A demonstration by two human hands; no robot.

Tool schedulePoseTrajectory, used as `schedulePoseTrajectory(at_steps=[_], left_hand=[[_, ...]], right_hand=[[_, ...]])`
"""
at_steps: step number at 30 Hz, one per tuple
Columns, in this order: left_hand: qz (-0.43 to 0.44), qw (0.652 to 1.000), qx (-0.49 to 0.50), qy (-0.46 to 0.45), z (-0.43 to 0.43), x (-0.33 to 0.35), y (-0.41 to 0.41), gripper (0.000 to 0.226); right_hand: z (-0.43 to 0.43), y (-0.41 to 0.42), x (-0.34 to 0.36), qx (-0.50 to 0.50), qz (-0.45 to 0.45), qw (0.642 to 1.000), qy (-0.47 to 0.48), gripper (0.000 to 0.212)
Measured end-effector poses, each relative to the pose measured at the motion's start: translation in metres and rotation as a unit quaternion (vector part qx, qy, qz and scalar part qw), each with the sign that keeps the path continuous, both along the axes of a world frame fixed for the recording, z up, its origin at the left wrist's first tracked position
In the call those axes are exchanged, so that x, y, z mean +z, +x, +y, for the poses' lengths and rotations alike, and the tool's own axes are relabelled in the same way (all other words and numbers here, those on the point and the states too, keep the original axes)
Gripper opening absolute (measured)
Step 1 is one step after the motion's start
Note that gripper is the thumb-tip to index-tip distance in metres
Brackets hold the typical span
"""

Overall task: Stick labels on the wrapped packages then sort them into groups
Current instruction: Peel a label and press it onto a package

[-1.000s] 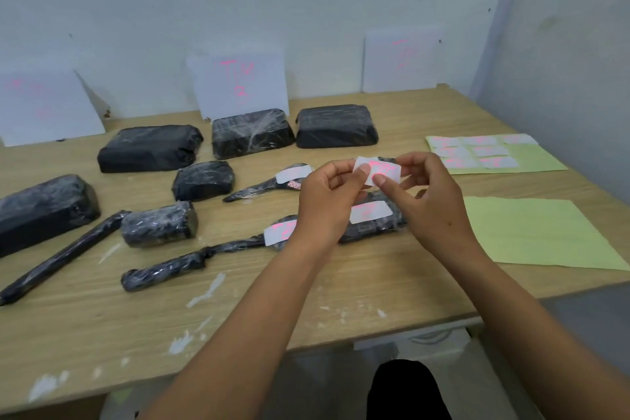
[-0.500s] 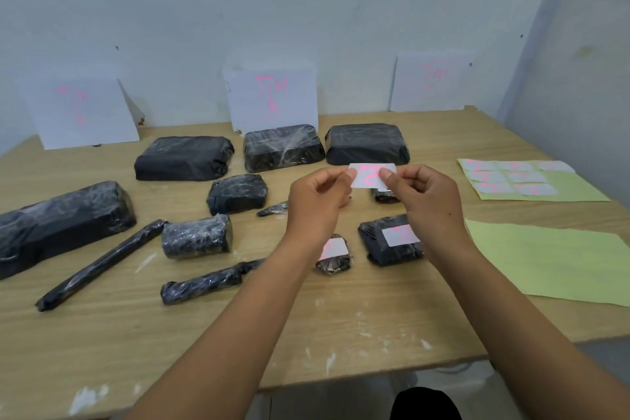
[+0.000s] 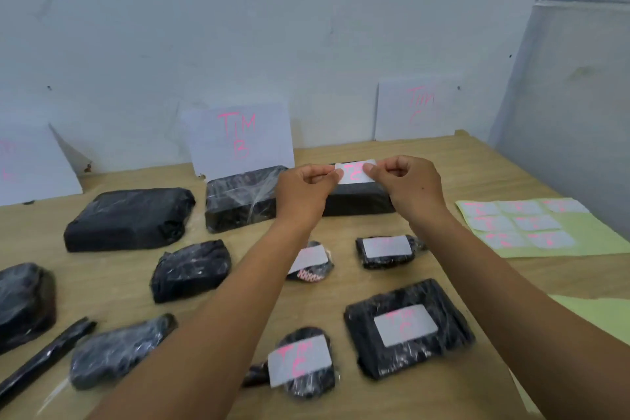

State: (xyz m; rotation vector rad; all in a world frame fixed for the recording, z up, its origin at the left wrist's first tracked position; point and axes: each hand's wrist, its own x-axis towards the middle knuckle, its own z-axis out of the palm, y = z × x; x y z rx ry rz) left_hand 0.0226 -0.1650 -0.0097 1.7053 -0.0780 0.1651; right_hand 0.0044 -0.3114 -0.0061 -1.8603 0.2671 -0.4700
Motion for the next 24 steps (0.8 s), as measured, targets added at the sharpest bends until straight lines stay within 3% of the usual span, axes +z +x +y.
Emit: schedulePoseTrajectory(at_steps=[4,7,13,24], left_hand=[[0.004,0.998,0.022,0.064,-0.010,-0.008,0.043,0.006],[0.012,0.990,0.046,0.134,-0.013,-0.019,0.068,0.016],[0.008,0.962,0.074,0.264,-0.021,-0.030,0.084,0.014],[-0.040,0.930,0.100,0.353,-0.026,-0.047,0.094,0.018]], right_hand=[[-0.010,0.041,-0.007,-0.002,0.023,0.999,-0.041,0.019],[-0.012,0.064,-0.017,0.002,0.047,0.997,-0.065,0.018],[-0.015,0.089,-0.035,-0.001,0.089,0.987,-0.131,0.017],[-0.008,0.094,-0.047,-0.029,0.105,0.961,-0.256,0.020]])
